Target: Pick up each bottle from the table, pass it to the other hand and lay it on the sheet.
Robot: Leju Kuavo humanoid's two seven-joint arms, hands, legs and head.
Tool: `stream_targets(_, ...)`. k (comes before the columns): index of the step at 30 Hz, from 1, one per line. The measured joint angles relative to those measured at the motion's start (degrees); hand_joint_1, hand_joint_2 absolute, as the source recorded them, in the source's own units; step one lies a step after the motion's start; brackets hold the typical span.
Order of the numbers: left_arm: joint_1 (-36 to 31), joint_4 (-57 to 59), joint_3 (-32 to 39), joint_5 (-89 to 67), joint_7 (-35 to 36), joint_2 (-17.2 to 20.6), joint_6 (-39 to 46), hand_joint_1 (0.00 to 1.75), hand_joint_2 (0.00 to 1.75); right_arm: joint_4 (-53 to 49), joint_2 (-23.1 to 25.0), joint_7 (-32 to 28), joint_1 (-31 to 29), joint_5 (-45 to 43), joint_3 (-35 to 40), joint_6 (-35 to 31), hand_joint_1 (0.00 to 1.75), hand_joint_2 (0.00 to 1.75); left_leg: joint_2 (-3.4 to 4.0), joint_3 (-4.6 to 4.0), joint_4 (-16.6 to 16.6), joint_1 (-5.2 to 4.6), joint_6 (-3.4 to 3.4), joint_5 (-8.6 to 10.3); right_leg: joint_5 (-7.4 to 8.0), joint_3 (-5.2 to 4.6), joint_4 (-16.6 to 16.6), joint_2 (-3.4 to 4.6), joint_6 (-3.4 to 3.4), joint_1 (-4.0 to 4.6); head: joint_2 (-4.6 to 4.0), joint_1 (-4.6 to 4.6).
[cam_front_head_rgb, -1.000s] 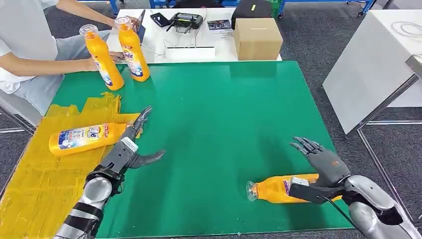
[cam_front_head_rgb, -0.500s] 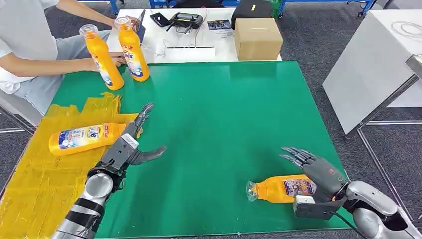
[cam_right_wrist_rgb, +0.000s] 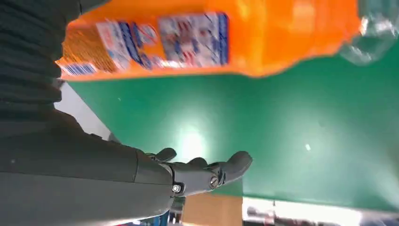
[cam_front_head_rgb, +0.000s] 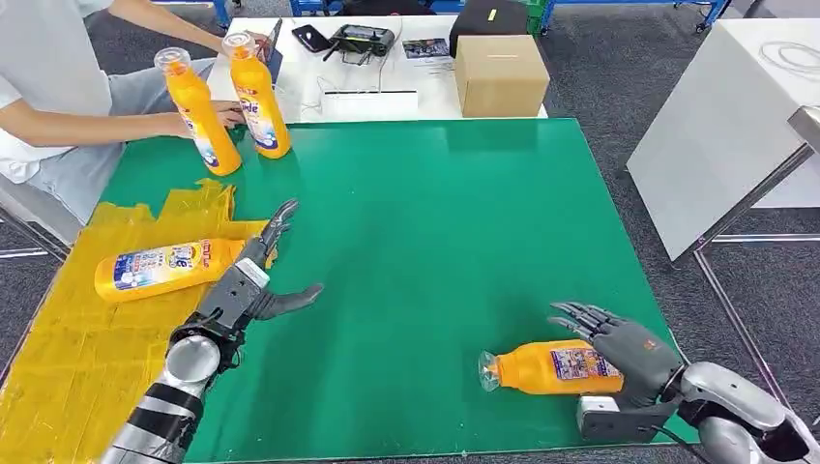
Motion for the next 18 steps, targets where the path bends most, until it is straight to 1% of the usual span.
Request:
stream_targets(4,-0.4,0.5,0.0,0.2,-0.2,0.0,0.0,0.00,1.75,0.0,-1.9,2.1,1.2,0.4,0.1,0.6,0.00,1.75,0.00,0.00,0.0,0.00,0.01,-0.01,0.00,0.01,0.0,0.00,0.00,0.00,0.00,0.00)
stream_targets(8,-0.4,0.7,0.0,0.2,-0.2,0.0,0.2,0.00,1.75,0.1,-2.5,7.7,1.5,4.5,0.6,-0.4,0.00,1.75,0.01,0.01,0.0,0.00,0.01,0.00,0.00,0.00,0.0,0.01,0.00,0.00,0.00,0.00)
stream_targets(18,-0.3,0.6,0.0,0.2,-0.1,0.0,0.5,0.00,1.75,1.1,-2.5,9.4,1.5,6.5,2.1,-2.6,0.00,1.75,0.00,0.00,0.0,0.00,0.01,-0.01,0.00,0.00,0.0,0.00,0.00,0.00,0.00,0.00)
